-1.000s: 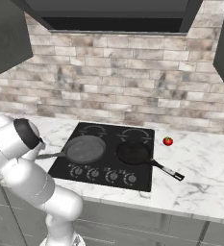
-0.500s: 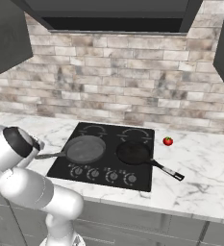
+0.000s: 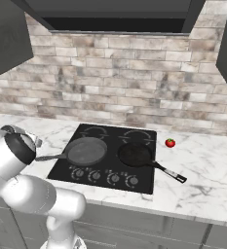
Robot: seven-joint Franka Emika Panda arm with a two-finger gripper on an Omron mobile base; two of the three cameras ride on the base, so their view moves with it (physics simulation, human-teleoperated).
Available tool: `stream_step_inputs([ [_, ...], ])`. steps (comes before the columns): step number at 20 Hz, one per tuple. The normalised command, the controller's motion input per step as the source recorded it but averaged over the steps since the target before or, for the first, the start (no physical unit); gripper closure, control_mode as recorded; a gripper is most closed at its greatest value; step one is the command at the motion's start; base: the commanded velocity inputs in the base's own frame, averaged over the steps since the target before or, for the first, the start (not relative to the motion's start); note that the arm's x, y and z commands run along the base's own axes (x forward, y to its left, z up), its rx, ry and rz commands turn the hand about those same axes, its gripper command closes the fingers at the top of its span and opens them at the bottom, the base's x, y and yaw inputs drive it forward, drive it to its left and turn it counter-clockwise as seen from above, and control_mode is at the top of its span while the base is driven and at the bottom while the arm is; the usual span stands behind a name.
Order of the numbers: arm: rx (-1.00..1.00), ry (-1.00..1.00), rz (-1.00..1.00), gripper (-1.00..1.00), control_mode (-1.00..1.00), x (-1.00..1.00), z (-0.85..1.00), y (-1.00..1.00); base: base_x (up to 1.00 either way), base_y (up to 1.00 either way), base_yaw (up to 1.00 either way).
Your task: Place both pans onto different burners. Then place the tomato and the shrimp on different pans.
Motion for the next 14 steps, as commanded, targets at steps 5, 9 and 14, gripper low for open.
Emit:
stream_step_inputs([
  [5, 0.07, 0.0, -0.01, 1.0, -1.0, 0.0, 0.4, 0.1, 0.0, 0.0, 0.0],
  [9, 0.07, 0.0, -0.02, 1.0, -1.0, 0.0, 0.43, 0.07, 0.0, 0.0, 0.0],
  [14, 0.06, 0.01, -0.03, 1.0, -1.0, 0.0, 0.44, 0.09, 0.0, 0.0, 0.0],
])
